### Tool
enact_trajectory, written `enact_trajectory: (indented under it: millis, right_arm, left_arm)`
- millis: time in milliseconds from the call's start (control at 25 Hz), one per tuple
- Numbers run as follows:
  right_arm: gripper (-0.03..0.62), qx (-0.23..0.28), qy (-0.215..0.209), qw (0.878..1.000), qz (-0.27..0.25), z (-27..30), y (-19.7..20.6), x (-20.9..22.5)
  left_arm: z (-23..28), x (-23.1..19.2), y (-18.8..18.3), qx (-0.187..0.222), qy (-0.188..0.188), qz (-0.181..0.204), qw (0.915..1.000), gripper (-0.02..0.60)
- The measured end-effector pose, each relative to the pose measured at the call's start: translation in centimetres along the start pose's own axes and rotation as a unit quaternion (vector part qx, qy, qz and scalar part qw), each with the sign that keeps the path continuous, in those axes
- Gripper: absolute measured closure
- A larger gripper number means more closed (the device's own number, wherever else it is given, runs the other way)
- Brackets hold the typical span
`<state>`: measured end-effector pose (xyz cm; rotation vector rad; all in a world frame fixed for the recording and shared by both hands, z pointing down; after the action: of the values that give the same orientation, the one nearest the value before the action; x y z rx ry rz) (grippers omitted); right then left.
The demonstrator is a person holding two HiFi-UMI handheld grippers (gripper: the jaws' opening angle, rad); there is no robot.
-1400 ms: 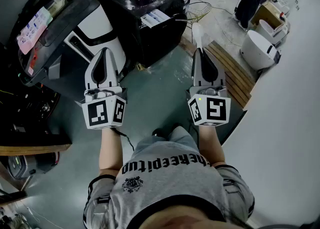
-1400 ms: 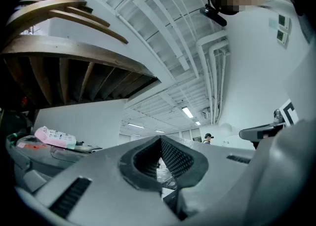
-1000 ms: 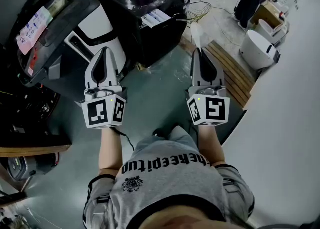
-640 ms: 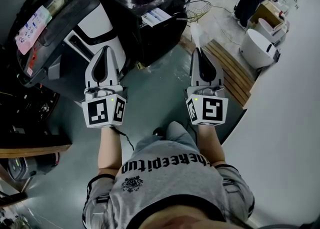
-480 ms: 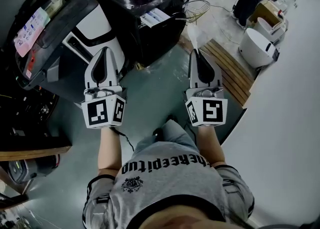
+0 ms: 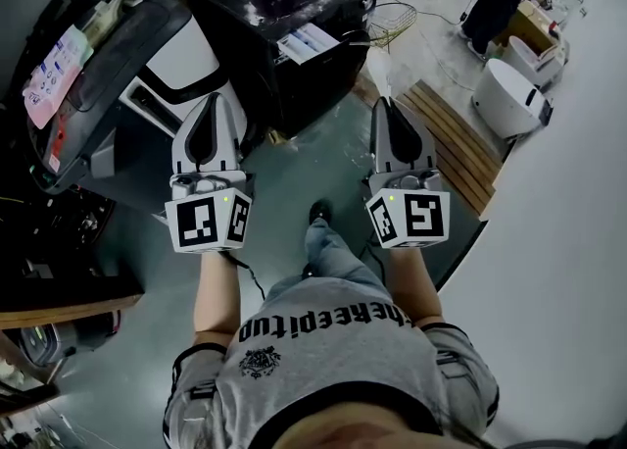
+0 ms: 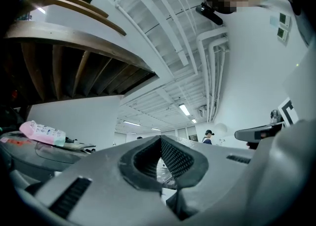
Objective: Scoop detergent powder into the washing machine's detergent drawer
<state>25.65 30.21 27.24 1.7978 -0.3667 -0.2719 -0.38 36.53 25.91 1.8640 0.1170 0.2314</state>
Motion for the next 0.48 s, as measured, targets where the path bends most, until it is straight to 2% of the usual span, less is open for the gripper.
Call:
enact_trajectory:
  millis: [480]
  right_arm:
    - [0.588,-0.009,-0.007,1.000,0.023,13.2,1.9,1.0]
  left_arm:
    - [10.4,-6.6,1.9,0.012,-0.015,0.009,0.9998,0.578]
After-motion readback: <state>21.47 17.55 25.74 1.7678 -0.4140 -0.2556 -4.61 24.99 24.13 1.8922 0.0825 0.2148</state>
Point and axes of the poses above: the fingertips, and each gripper's own axes: z forward along the fingers, x to its right, y out of its underside, the point moved 8 cm from there along -z, backward along the fingers, and after that the axes turned 11 degrees about y, right-handed, at the moved point
